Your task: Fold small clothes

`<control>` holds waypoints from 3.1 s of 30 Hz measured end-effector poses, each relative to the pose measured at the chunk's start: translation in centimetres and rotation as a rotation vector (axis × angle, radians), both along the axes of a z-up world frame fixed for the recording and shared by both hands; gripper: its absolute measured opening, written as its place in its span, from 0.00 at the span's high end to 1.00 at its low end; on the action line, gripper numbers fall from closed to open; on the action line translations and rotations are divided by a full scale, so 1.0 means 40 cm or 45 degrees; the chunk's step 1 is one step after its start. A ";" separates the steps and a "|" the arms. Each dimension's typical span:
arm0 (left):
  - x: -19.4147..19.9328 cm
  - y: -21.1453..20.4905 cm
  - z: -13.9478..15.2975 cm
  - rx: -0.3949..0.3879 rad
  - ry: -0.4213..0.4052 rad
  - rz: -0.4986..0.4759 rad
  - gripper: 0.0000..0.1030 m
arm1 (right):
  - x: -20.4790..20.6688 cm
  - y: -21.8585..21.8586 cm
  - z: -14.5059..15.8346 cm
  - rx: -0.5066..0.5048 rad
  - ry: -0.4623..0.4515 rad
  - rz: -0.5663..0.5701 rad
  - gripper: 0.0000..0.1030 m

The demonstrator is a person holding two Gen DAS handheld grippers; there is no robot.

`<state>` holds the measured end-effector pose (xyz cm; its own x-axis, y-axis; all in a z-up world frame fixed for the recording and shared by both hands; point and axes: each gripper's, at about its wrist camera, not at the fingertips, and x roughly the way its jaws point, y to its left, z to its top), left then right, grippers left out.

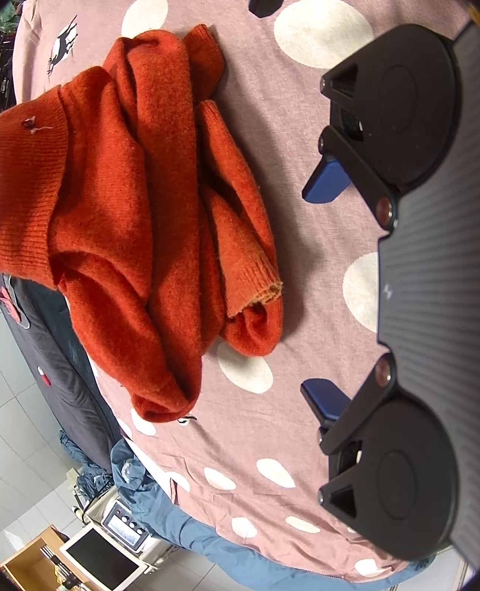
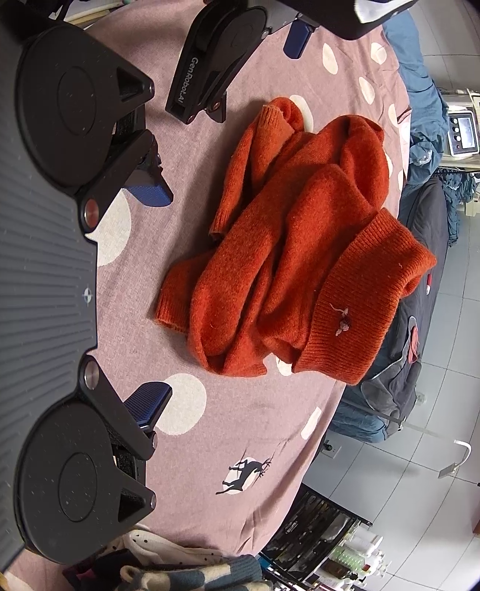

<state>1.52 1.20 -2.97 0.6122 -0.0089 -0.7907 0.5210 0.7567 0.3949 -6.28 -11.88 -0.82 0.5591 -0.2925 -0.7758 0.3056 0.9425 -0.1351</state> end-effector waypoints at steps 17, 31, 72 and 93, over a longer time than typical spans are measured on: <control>0.063 0.043 0.015 -0.122 -0.238 -0.321 0.00 | -0.072 -0.116 -0.014 0.251 -0.426 0.024 0.00; 0.307 0.047 0.070 -0.245 -0.240 -0.750 0.24 | 0.044 -0.314 -0.044 0.309 -0.431 0.179 0.00; 0.474 0.457 -0.063 -0.864 0.039 -0.083 0.95 | 0.190 -0.302 0.046 0.171 -0.384 0.917 0.00; 0.454 0.454 -0.106 -0.869 0.073 -0.079 0.90 | 0.253 -0.217 0.029 0.208 -0.111 1.031 0.71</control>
